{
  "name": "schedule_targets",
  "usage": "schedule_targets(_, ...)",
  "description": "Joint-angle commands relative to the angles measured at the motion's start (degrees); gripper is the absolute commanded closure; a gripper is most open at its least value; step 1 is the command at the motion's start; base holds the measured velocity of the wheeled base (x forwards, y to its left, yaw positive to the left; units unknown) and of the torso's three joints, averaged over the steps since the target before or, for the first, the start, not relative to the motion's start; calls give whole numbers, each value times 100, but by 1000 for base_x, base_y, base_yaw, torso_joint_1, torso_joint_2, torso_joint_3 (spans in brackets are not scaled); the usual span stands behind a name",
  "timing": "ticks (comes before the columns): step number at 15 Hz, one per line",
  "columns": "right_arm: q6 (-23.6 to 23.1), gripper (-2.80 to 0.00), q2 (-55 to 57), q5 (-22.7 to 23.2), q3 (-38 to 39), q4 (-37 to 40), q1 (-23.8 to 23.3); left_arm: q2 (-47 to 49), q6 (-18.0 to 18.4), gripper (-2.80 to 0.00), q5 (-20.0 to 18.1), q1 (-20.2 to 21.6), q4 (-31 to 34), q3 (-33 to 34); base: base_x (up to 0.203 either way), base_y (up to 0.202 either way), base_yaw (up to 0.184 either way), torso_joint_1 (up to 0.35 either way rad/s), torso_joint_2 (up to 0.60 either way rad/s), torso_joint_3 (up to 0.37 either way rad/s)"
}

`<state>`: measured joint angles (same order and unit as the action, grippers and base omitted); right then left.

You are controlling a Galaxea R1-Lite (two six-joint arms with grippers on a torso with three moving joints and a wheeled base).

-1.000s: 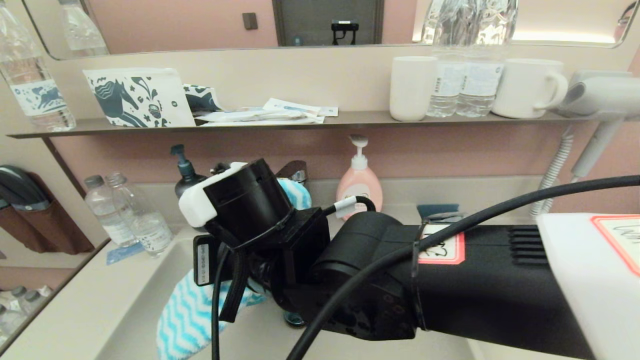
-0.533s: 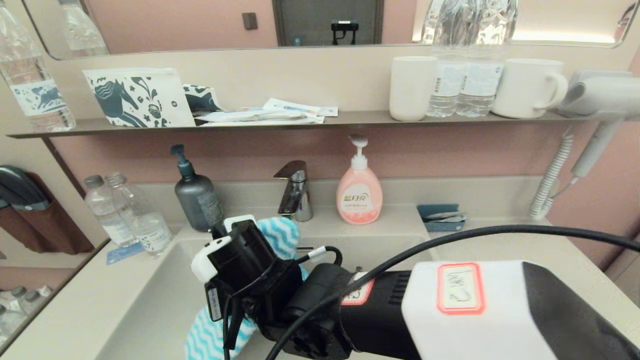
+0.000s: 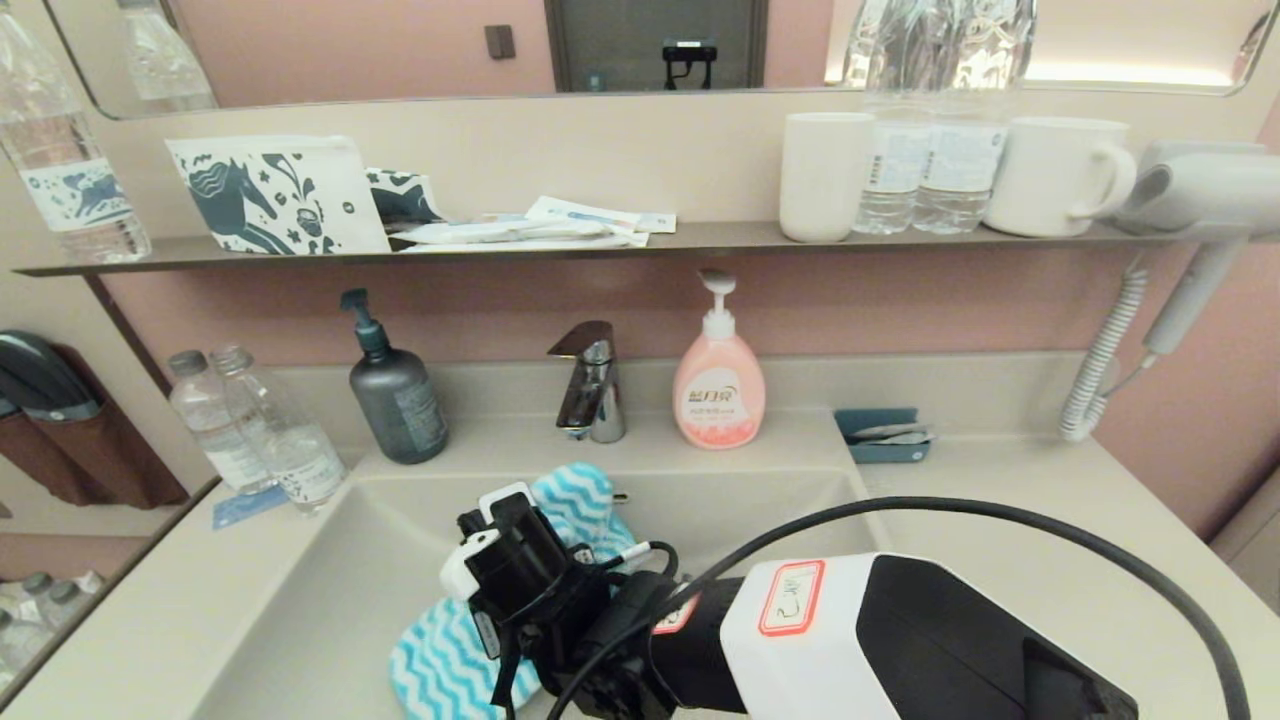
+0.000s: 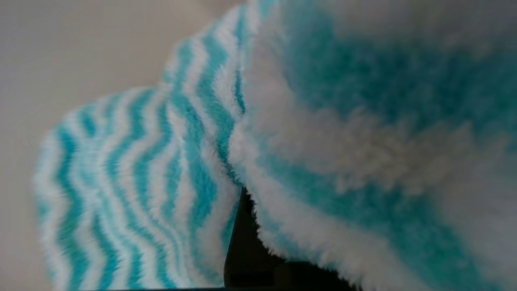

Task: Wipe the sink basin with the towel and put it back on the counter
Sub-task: Wipe the sink

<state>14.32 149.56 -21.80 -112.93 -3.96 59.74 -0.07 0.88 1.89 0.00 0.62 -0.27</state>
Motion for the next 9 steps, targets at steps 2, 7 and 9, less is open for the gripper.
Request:
schedule_targets(2, 9, 0, 175, -26, -1, -8, -236, 7, 0, 0, 4, 0, -1, 0, 0, 0, 0, 0, 0, 0)
schedule_targets(7, -105, 0, 458, -26, -9, -24, -501, 7, 0, 0, 4, 0, -1, 0, 0, 0, 0, 0, 0, 0)
schedule_targets(9, -253, 0, 576, -39, -6, -123, -564, 7, 0, 0, 4, 0, -1, 0, 0, 0, 0, 0, 0, 0)
